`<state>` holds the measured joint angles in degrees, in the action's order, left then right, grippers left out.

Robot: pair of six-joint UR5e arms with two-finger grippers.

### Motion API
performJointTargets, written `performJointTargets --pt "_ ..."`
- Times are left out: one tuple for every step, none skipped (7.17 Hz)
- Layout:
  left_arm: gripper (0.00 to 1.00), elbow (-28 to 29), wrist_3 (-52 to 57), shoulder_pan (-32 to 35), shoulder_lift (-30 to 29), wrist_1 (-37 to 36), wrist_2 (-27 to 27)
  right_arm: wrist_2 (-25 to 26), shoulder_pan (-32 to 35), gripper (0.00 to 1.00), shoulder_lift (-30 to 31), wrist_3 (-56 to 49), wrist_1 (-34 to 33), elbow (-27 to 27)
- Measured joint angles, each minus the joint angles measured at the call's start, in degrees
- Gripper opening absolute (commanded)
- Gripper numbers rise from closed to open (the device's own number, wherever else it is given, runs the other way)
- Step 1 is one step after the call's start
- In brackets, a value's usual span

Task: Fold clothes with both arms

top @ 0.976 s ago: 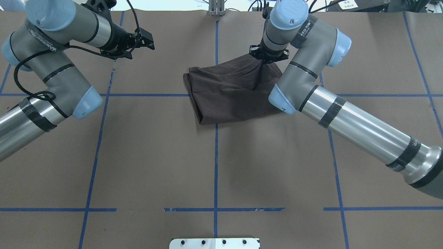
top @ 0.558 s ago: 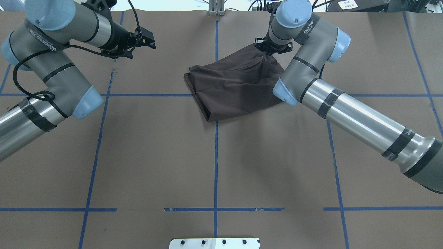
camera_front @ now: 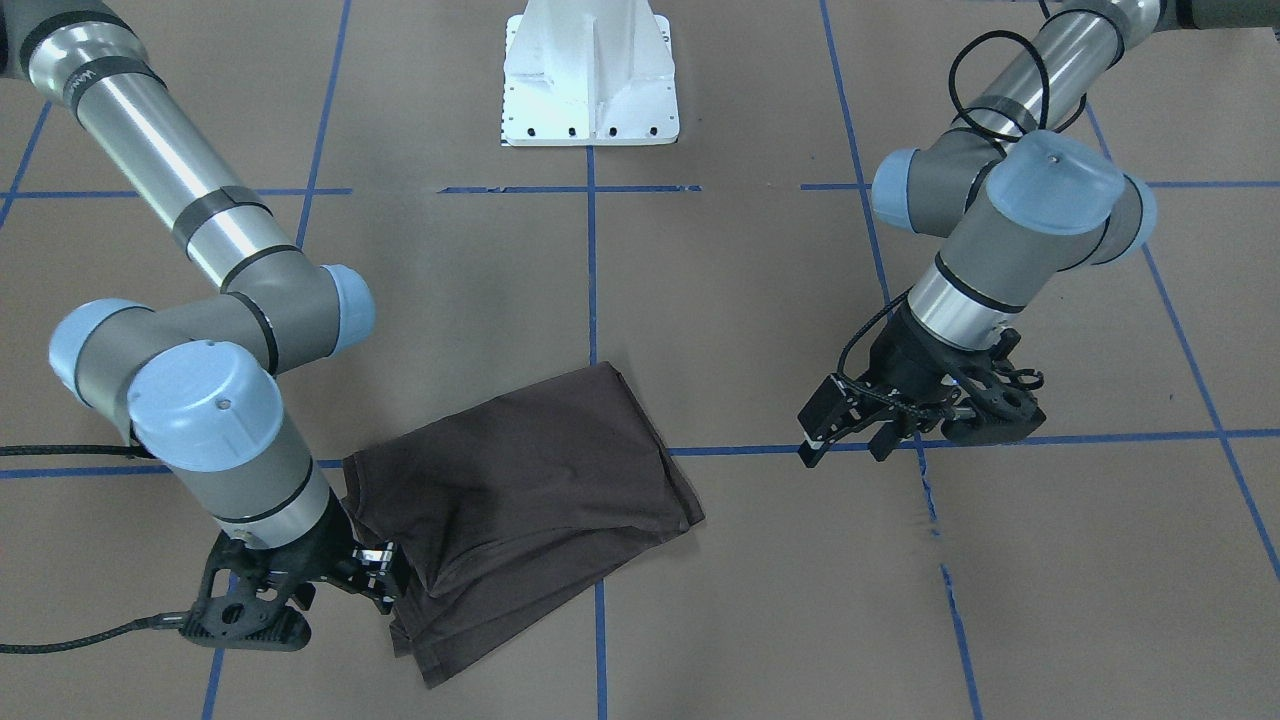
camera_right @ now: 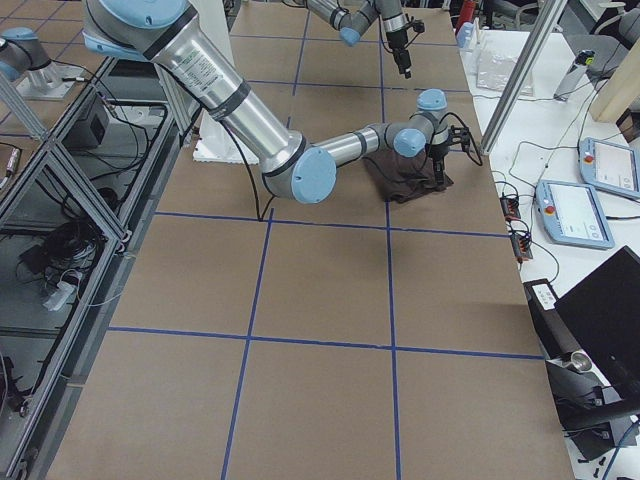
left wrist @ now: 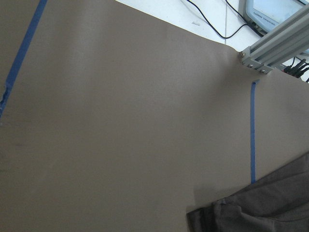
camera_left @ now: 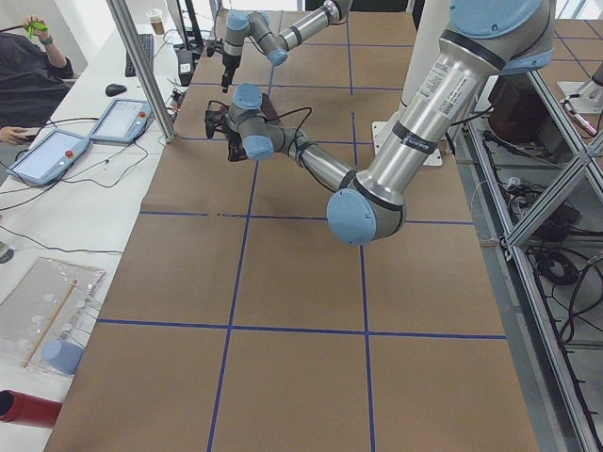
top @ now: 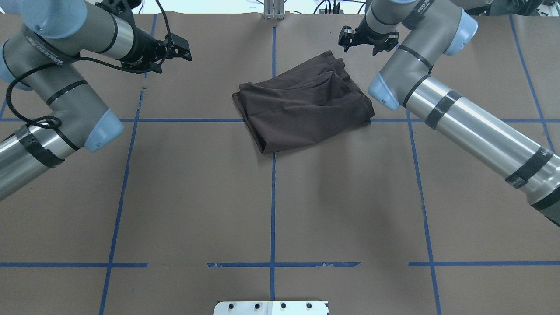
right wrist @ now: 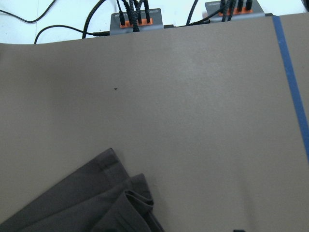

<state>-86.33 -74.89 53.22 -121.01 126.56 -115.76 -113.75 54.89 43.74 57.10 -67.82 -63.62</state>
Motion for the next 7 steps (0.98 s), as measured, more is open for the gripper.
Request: performJointTargets --pt "1.0 -3.45 4.7 2.38 4.22 -0.39 -1.96 -2.05 2.58 1.0 3.56 -5.6 -7.56 -6.67" --pt "1.0 -6.55 13.06 6.53 8.81 -2.17 -4.51 -2.93 5.55 1.0 7.07 -12.7 -15.48 -12.95" --pt "1.0 -8.4 24.27 11.59 12.96 -5.2 -6.51 -4.13 8.91 1.0 11.63 -19.1 -21.19 -19.1" --pt "1.0 -8.93 38.51 17.36 16.95 -8.34 -7.53 -6.97 12.55 1.0 17.42 -24.0 -24.17 -24.54" --pt "1.0 -7.82 57.18 25.19 21.36 -10.86 -7.88 -10.89 17.19 1.0 24.26 -29.7 -25.51 -28.88" --pt "1.0 -5.15 72.32 32.55 24.47 -12.01 -8.1 -13.8 21.38 1.0 30.69 -36.14 -26.03 -31.75" --pt "1.0 -2.55 80.85 37.86 26.34 -12.24 -9.3 -15.18 23.96 1.0 36.24 -41.19 -25.99 -33.93"
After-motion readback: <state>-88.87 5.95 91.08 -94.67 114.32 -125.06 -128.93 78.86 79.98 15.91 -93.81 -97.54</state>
